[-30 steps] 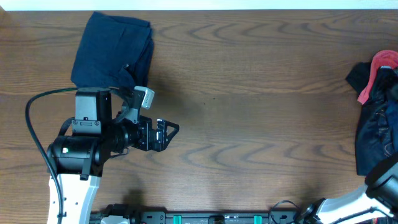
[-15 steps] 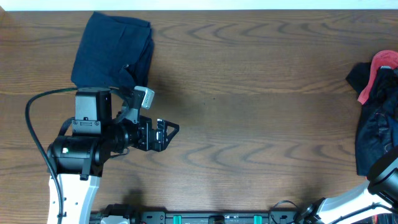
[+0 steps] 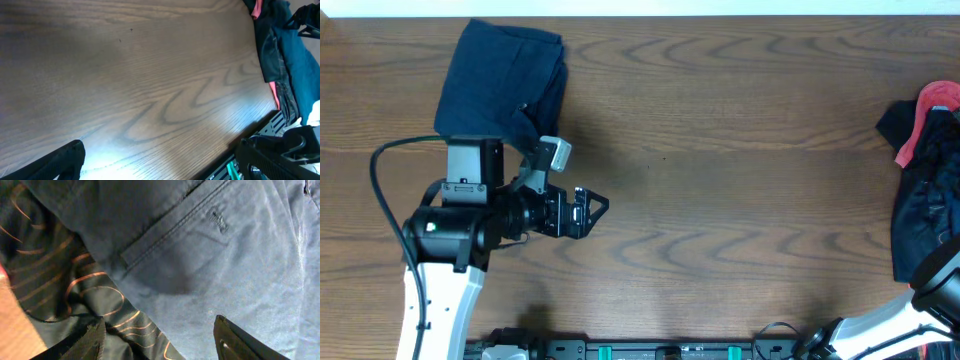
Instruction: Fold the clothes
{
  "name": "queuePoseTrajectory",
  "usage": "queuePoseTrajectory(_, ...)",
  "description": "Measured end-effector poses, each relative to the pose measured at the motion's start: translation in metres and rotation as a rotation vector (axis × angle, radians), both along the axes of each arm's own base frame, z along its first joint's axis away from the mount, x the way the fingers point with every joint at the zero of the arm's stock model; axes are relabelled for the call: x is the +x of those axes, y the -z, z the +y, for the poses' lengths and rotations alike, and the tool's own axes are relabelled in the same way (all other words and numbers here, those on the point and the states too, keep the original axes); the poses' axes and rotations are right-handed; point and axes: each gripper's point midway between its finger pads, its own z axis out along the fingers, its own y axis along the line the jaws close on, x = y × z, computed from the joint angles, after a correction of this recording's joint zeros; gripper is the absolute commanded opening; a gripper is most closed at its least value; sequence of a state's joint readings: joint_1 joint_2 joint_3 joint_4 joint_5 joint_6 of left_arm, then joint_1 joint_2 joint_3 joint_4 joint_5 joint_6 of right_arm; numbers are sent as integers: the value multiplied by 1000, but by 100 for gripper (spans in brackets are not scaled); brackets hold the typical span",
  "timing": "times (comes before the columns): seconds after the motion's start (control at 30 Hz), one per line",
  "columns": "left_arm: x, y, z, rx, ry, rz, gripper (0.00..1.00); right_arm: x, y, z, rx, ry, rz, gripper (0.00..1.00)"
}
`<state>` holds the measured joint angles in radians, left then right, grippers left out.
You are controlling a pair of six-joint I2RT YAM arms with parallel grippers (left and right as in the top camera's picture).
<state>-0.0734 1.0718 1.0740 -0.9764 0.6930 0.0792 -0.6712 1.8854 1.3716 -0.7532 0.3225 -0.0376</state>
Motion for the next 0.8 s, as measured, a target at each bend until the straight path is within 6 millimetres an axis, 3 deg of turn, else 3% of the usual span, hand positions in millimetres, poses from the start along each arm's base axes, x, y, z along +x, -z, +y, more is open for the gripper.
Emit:
queuePoseTrajectory(0.2,3,7,0,3,0,32,98,-14,15,-2,-52,15,115,68)
queuePoseTrajectory(0.53,6,13,0,4,0,56,98,-25,9,-13,-131,61,170,66)
queuePoseTrajectory(0.8,6,13,0,5,0,58,98,-28,31,-12,-106,59,219,70)
